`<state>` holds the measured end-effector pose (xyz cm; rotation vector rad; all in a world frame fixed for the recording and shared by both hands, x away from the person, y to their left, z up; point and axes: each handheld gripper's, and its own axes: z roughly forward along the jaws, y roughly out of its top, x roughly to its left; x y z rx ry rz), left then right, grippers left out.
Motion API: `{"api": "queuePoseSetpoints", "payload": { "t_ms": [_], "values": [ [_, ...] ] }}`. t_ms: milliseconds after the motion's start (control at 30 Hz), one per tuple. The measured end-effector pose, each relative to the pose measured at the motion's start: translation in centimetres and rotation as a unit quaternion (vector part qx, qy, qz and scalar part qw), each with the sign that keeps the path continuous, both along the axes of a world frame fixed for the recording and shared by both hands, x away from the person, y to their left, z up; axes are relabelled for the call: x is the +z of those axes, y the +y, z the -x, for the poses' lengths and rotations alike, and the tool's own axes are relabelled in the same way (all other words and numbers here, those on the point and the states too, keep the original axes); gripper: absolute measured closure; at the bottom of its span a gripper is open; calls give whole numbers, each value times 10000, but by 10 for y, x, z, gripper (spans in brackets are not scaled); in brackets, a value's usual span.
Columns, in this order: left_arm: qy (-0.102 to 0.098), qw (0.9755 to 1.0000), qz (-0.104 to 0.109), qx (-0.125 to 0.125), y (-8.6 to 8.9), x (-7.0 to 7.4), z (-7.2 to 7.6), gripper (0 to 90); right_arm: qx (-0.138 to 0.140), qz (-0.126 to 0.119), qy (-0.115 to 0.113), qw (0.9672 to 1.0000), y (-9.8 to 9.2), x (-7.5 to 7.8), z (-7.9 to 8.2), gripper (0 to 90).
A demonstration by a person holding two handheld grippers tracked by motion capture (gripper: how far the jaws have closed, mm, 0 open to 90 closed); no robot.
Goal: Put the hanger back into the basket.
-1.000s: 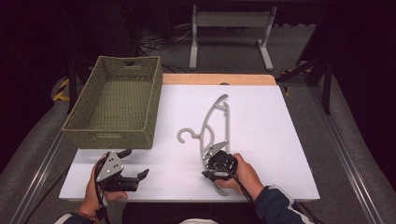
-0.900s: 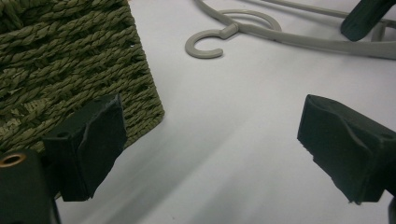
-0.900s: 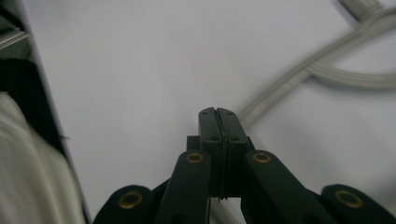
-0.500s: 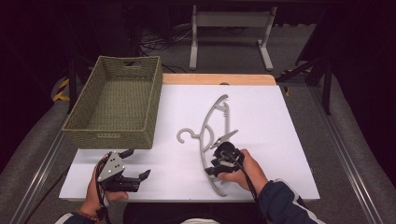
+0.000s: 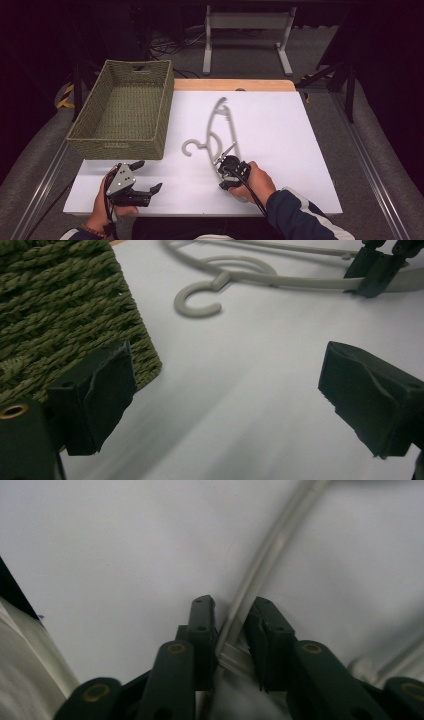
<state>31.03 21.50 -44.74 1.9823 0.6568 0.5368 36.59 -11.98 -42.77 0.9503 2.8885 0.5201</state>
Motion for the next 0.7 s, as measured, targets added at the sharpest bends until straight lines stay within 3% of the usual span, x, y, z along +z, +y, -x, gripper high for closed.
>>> {"api": "queuePoseSetpoints", "payload": {
  "t_ms": [300,500,700],
  "values": [
    [75,9999,-47,-54,-3,-2,-1,91,-34,-159,-256,9995,-4,-3,4,784],
    [99,9999,-27,-116,-6,-2,0,95,134,-226,-345,9991,-6,-3,4,804],
    [142,9997,80,-207,-10,-1,-1,97,156,-832,-619,9945,-12,-7,3,832]
  ]
}}
